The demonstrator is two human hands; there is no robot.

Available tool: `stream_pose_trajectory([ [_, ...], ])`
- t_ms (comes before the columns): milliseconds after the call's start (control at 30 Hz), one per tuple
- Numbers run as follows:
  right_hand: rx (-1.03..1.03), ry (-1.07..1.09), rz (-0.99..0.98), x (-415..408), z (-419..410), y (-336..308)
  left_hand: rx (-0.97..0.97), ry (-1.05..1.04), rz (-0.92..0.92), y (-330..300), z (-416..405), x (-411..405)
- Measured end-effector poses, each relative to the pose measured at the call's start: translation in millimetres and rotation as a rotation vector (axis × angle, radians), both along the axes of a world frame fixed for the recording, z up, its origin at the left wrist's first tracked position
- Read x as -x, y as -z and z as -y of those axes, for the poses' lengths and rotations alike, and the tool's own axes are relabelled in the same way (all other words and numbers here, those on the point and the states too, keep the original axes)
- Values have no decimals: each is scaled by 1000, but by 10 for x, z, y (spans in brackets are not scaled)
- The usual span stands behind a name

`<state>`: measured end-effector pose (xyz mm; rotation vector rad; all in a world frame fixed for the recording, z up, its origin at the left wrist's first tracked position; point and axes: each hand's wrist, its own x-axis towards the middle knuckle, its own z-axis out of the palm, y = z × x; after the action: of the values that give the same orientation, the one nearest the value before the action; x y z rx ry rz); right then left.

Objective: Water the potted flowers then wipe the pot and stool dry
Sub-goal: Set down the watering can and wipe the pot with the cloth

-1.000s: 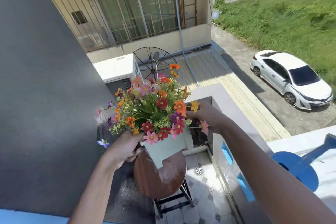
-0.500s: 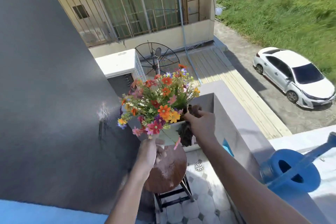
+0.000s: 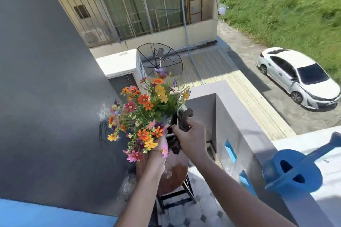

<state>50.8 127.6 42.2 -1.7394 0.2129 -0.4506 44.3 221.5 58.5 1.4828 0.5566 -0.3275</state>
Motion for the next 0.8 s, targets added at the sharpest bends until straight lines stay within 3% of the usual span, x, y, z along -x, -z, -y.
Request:
stream_pose_trajectory([
  [100, -14, -33, 9, 32, 2, 27, -153, -66, -13, 283, -156, -86],
  [233, 4, -132, 45, 102, 7, -1, -112, -75, 39, 43, -238, -65],
  [400, 95, -106, 63, 79, 99, 45, -62, 6, 29, -80, -298, -172],
  [600, 35, -126, 1, 135, 90, 306, 5, -26, 55, -180, -460, -196],
  [800, -30, -141, 42, 78, 128, 59, 27, -46, 32, -239, -553, -210],
])
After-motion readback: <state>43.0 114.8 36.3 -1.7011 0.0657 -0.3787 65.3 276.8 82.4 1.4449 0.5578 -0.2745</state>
